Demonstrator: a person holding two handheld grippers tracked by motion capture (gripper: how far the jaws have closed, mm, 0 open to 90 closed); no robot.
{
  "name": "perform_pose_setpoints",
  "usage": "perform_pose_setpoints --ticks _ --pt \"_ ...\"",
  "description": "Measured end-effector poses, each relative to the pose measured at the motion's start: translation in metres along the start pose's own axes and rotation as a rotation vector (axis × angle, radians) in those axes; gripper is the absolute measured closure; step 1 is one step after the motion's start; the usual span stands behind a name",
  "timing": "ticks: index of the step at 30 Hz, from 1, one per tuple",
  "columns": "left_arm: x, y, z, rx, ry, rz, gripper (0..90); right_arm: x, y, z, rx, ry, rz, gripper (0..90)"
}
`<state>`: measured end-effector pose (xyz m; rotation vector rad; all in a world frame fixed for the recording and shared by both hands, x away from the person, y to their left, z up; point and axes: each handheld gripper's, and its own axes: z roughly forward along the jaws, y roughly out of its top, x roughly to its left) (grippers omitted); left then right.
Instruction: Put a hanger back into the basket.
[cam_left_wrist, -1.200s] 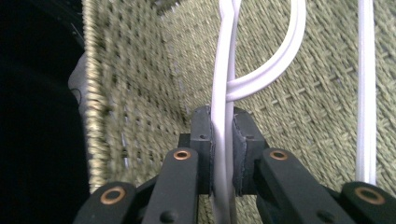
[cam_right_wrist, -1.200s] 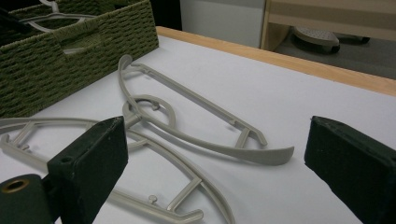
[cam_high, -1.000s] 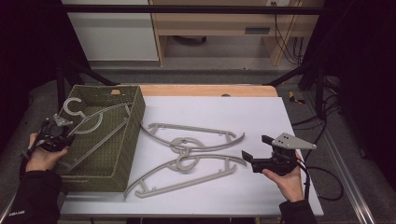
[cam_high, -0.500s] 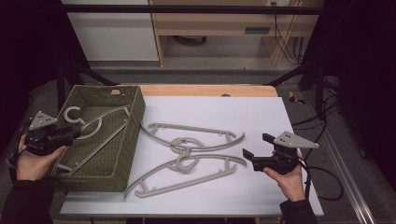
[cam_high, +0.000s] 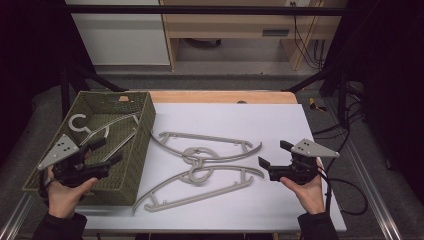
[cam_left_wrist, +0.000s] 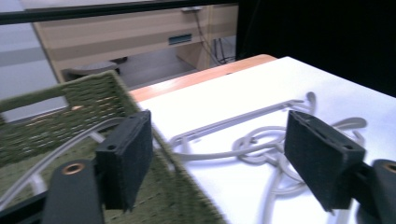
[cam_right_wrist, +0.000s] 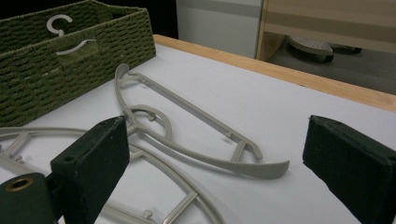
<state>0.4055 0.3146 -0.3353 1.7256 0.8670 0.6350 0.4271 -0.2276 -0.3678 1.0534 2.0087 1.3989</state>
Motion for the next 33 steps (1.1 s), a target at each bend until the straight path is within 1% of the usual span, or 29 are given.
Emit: perform_pose_setpoints --ticks 2,4,5,9,12,16,17,18,20,21,23,25,27,30,32,33 --pt "-0.007 -0.003 0.003 -0.003 -0.015 0.0 21.1 0.001 0.001 0.003 0.005 0.003 -0.002 8.1" --pt "-0.012 -0.005 0.005 0.012 -0.024 0.011 20.3 0.002 0.002 0.006 0.01 0.009 -0.008 8.7" --pt "-0.014 -0.005 0.005 0.012 -0.024 0.016 19.6 0.002 0.002 0.008 0.012 0.013 -0.008 9.0" --pt "-0.022 -0.005 0.005 0.002 -0.044 0.009 18.6 0.006 0.005 0.018 0.023 0.038 -0.013 9.9" --pt "-0.027 -0.005 0.006 0.002 -0.056 0.019 17.3 0.009 0.006 0.028 0.045 0.055 -0.024 10.6" --pt "-0.03 -0.006 0.008 0.007 -0.063 0.034 15.3 0.012 0.011 0.043 0.077 0.07 -0.041 11.1" --pt "-0.03 -0.007 0.009 0.01 -0.062 0.036 15.1 0.012 0.012 0.047 0.087 0.067 -0.045 11.5" --pt "-0.03 -0.008 0.01 0.015 -0.062 0.037 15.0 0.013 0.013 0.052 0.097 0.065 -0.049 12.1" --pt "-0.029 -0.011 0.012 0.027 -0.064 0.036 14.6 0.013 0.015 0.063 0.116 0.076 -0.056 13.0" --pt "-0.029 -0.011 0.013 0.033 -0.065 0.04 14.1 0.015 0.017 0.069 0.134 0.073 -0.057 13.6" --pt "-0.029 -0.013 0.014 0.04 -0.06 0.045 13.3 0.016 0.018 0.078 0.16 0.079 -0.076 14.5" --pt "-0.027 -0.014 0.016 0.052 -0.051 0.049 12.8 0.018 0.02 0.088 0.193 0.089 -0.099 15.6" --pt "-0.026 -0.014 0.016 0.059 -0.051 0.047 12.0 0.02 0.022 0.099 0.235 0.09 -0.129 17.8" --pt "-0.025 -0.014 0.015 0.054 -0.047 0.044 11.8 0.025 0.024 0.117 0.305 0.1 -0.162 20.9" --pt "-0.025 -0.013 0.013 0.052 -0.049 0.044 11.8 0.028 0.023 0.128 0.335 0.118 -0.185 23.1" --pt "-0.024 -0.013 0.013 0.051 -0.049 0.046 11.7 0.029 0.023 0.132 0.348 0.123 -0.189 23.6"
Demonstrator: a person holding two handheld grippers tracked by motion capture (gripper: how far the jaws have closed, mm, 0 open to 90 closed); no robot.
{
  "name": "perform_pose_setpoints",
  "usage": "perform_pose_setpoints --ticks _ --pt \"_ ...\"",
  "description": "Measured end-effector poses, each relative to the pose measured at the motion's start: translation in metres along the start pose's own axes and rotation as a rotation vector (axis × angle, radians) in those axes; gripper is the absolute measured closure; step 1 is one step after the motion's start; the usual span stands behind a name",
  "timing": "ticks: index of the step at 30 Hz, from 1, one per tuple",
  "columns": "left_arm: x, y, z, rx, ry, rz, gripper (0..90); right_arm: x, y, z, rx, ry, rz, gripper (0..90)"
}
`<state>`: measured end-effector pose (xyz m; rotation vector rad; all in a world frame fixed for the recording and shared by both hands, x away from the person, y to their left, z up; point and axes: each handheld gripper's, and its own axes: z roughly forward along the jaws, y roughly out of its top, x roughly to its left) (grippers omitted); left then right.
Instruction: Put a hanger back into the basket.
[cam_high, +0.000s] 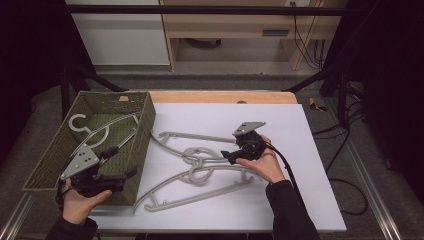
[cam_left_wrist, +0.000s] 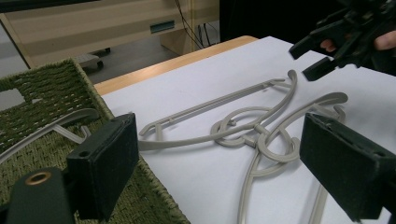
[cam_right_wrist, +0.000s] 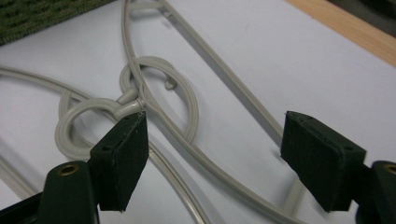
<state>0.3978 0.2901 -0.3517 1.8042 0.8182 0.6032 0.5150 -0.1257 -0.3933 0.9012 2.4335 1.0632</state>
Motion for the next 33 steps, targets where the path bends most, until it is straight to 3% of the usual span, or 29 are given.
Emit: perform_pose_setpoints --ticks 7,9,17,20,24,27,33 --pt "0.001 0.001 -0.003 -0.004 0.003 0.0 11.7 0.004 0.005 0.038 0.107 0.058 -0.009 30.4" --pt "0.002 0.001 -0.003 -0.006 0.005 -0.002 11.7 0.004 0.004 0.048 0.146 0.055 0.002 32.6" --pt "0.003 0.001 -0.004 -0.006 0.01 0.0 12.0 0.0 -0.008 0.077 0.239 0.1 -0.038 38.3" --pt "0.003 0.001 -0.003 -0.003 0.008 0.002 12.1 -0.001 -0.01 0.082 0.243 0.108 -0.044 43.3" --pt "0.002 0.001 -0.002 0.0 0.009 0.008 12.3 -0.003 -0.011 0.085 0.242 0.152 -0.032 50.1" --pt "0.002 0.001 -0.002 0.0 0.009 0.007 12.5 -0.001 -0.011 0.088 0.272 0.15 -0.049 59.9" --pt "0.002 0.001 -0.002 -0.001 0.006 0.008 12.7 0.0 -0.011 0.088 0.279 0.15 -0.105 64.8"
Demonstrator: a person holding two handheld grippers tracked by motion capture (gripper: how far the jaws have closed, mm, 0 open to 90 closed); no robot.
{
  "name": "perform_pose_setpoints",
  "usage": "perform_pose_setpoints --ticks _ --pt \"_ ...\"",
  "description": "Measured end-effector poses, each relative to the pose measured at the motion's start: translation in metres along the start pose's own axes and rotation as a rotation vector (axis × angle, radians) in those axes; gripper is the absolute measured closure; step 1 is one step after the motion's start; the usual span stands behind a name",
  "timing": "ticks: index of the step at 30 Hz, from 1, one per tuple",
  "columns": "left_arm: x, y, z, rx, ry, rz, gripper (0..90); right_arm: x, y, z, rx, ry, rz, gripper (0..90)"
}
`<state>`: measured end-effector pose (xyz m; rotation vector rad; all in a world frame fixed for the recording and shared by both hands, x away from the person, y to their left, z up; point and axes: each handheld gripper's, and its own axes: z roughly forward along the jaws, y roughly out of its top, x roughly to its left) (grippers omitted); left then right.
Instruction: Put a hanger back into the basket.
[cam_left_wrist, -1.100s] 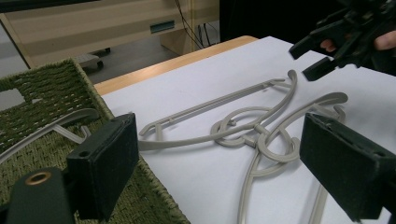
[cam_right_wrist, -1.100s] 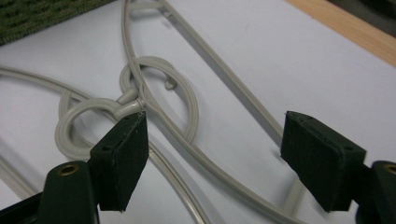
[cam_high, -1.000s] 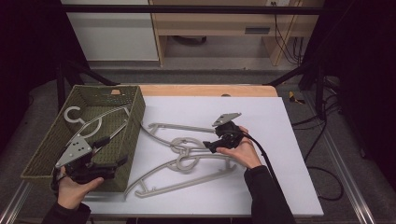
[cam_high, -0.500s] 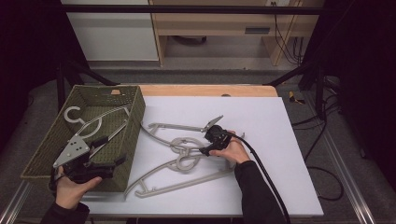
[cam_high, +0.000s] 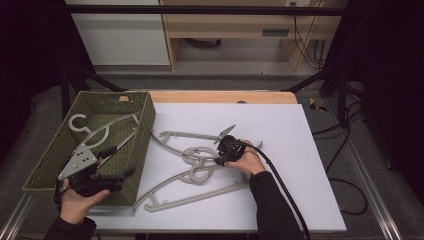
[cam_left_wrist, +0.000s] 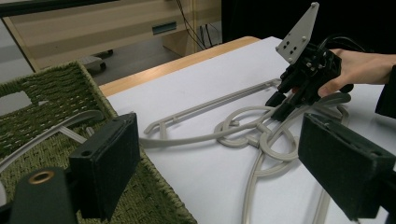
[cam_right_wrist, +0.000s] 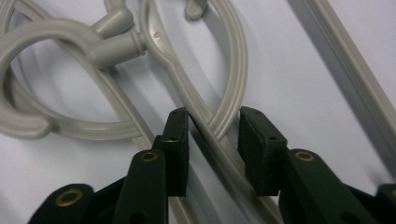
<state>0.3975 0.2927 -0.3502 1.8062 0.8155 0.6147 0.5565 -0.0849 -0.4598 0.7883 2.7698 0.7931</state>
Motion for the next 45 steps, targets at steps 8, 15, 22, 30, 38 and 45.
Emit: perform_pose_setpoints --ticks 8,15,22,30,38,45 --pt "0.0 0.0 0.0 0.0 0.002 0.002 12.9 -0.002 -0.001 -0.002 -0.004 -0.002 -0.025 69.1" --pt "0.0 0.0 0.0 0.002 0.005 0.007 13.1 -0.003 -0.001 -0.01 -0.028 -0.015 -0.055 77.6" --pt "0.0 0.0 0.0 0.004 0.009 0.009 13.2 -0.009 -0.002 -0.029 -0.074 -0.018 -0.026 82.4" --pt "-0.001 0.002 -0.002 0.005 0.007 0.032 13.2 -0.006 -0.004 -0.072 -0.157 0.014 -0.037 82.5" --pt "-0.015 0.01 -0.001 0.031 -0.034 0.103 12.1 0.013 -0.017 -0.128 -0.188 0.117 -0.103 82.5" --pt "-0.042 0.024 0.009 0.065 -0.092 0.239 11.7 0.044 -0.024 -0.146 -0.172 0.233 -0.221 82.4"
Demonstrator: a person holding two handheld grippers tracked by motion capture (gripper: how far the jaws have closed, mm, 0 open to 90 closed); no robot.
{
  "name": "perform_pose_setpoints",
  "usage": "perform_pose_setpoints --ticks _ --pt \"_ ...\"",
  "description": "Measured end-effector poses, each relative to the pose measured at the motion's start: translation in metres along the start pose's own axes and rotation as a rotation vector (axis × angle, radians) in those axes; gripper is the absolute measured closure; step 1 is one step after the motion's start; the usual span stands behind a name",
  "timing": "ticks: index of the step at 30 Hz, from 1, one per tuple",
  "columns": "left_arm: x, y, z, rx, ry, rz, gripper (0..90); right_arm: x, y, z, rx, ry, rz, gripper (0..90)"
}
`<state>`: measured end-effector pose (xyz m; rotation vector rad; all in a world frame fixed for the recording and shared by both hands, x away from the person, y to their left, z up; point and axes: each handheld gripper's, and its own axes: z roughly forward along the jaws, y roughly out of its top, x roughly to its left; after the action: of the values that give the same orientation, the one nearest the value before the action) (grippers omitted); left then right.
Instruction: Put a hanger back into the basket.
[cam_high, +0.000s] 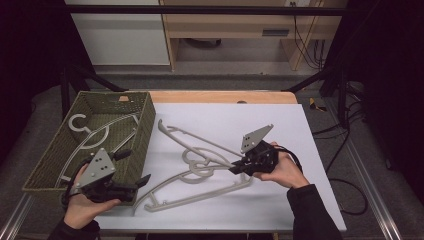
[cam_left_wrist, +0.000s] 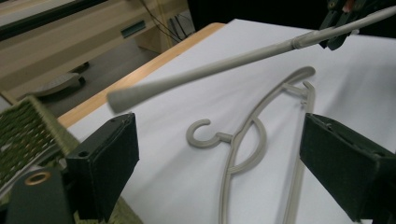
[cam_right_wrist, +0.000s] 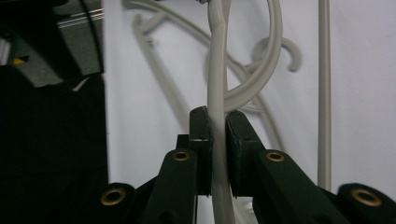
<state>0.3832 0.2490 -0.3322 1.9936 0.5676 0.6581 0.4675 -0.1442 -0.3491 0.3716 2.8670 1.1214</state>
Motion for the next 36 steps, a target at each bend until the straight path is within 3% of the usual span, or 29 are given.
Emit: perform_pose_setpoints --ticks 3,6,12,19,24,28,31,36 --pt "-0.01 0.009 0.01 0.032 -0.028 0.05 11.8 0.014 0.002 0.0 0.004 0.05 -0.034 82.4" --pt "-0.02 0.018 0.021 0.074 -0.061 0.125 12.1 0.024 0.003 0.0 0.013 0.089 -0.058 82.4" --pt "-0.042 0.026 0.046 0.177 -0.112 0.318 15.6 0.032 0.003 0.0 0.04 0.132 -0.085 82.4" --pt "-0.056 0.028 0.068 0.256 -0.159 0.518 34.3 0.036 0.002 0.002 0.061 0.175 -0.104 82.4" --pt "-0.056 0.027 0.072 0.274 -0.166 0.56 53.1 0.037 0.001 0.001 0.063 0.201 -0.107 82.5" --pt "-0.057 0.024 0.071 0.272 -0.193 0.619 69.0 0.038 0.001 0.002 0.076 0.226 -0.104 82.4" --pt "-0.06 0.022 0.07 0.274 -0.203 0.657 72.1 0.037 0.001 0.002 0.083 0.233 -0.101 82.4" --pt "-0.063 0.019 0.067 0.277 -0.216 0.678 75.1 0.034 0.001 0.004 0.082 0.255 -0.104 82.3"
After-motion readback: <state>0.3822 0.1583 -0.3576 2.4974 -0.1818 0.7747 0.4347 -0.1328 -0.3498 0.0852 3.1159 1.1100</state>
